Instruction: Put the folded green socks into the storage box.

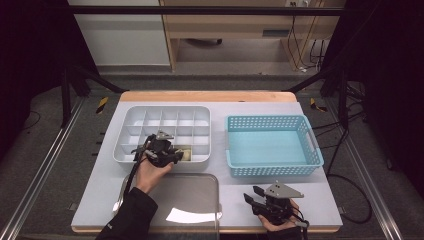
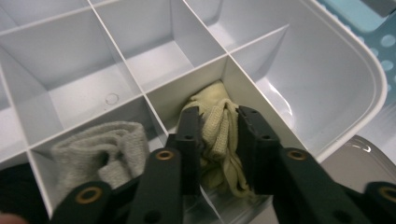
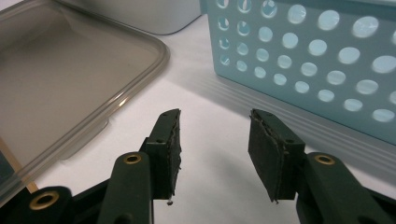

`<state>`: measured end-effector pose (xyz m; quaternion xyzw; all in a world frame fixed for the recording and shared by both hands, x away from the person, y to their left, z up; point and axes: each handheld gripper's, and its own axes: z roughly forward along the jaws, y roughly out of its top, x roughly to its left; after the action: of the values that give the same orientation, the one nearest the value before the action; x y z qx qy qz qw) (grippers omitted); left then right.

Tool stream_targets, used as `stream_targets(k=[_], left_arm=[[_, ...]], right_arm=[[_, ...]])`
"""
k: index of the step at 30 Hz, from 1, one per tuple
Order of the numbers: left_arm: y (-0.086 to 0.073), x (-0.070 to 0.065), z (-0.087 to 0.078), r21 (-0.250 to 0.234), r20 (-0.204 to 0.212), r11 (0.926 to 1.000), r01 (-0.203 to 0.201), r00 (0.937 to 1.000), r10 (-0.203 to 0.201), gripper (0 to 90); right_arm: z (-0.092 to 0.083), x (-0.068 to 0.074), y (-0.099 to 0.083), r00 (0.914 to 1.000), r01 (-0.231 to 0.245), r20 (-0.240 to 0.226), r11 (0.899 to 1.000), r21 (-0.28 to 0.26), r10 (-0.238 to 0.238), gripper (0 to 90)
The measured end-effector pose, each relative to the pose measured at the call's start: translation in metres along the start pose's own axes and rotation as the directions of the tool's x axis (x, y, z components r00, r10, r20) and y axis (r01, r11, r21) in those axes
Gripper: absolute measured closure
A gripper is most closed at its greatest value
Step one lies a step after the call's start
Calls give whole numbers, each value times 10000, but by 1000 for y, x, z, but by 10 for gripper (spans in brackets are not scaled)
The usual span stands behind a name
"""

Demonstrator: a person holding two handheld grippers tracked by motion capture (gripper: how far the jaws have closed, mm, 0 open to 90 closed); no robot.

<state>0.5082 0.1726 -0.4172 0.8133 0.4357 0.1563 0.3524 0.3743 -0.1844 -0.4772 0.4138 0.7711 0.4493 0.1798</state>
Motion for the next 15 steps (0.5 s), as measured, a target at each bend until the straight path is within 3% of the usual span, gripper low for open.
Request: stream_targets(k=[7, 15], left_arm=[[1, 1, -24, -755, 82, 9971, 41, 10000, -34, 558], [-14, 6, -57, -1816, 294, 9833, 89, 9996, -36, 495]], right_arm=[[0, 0, 1, 9999, -84, -77, 9999, -105, 83, 539], [0, 4, 5, 9997, -132, -208, 9996, -252, 126, 521]])
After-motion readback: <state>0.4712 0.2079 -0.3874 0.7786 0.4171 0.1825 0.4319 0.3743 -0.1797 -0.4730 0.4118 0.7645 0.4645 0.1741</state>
